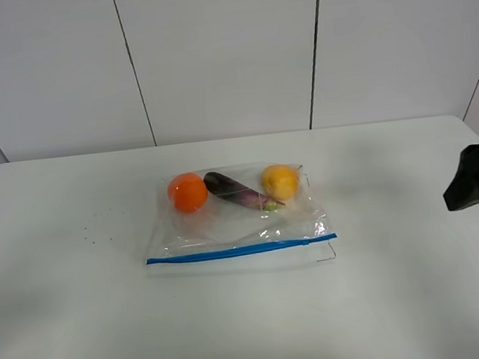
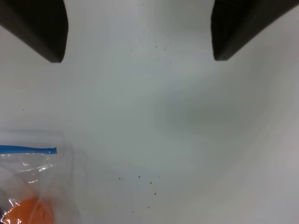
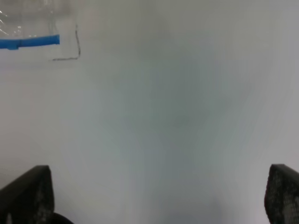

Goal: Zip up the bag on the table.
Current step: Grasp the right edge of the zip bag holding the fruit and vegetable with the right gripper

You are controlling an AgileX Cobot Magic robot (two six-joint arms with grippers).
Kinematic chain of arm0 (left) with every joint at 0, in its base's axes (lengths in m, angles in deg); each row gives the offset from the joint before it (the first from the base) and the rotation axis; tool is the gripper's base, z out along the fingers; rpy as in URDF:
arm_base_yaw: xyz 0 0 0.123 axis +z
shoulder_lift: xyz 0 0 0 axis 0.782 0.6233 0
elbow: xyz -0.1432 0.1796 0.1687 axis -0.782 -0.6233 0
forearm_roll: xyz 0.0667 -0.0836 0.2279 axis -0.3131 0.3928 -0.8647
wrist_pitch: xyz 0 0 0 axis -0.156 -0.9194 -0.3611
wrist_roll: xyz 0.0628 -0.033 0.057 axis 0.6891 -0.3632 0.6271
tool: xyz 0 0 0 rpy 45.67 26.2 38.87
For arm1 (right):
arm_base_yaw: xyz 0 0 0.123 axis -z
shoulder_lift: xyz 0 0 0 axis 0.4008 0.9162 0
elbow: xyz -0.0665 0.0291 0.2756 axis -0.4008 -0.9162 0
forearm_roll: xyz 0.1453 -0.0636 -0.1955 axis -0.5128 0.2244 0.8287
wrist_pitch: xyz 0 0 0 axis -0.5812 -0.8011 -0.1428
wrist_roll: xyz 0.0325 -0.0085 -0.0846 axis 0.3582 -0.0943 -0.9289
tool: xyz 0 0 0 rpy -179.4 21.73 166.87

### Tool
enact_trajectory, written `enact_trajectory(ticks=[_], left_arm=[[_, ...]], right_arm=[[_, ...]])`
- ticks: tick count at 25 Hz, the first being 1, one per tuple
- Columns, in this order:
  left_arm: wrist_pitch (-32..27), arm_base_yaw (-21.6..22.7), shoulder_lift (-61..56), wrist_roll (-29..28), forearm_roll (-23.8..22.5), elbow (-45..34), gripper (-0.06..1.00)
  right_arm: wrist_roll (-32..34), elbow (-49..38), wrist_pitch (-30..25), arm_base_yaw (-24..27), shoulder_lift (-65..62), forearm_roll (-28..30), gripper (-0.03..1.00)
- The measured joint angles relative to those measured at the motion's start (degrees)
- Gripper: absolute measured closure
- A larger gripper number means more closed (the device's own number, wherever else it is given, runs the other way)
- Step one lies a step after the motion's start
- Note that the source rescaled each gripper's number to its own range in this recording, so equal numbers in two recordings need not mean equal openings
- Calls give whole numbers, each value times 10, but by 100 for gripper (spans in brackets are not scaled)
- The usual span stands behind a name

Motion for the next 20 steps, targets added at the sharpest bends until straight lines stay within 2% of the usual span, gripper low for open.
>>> enact_trajectory(ticks=[3, 9, 14, 20], left_arm=[[0, 0, 0, 0, 0, 0, 5], [0, 0, 0, 0, 0, 0, 5], [0, 0, 0, 0, 0, 0, 5], [0, 0, 0, 0, 0, 0, 5]], right_arm=[[-26, 28, 27, 0, 78, -37, -3], [-136, 85, 75, 0, 222, -173, -3], [-245, 104, 84, 0, 331, -279, -3], [-350, 107, 83, 0, 436, -375, -3]])
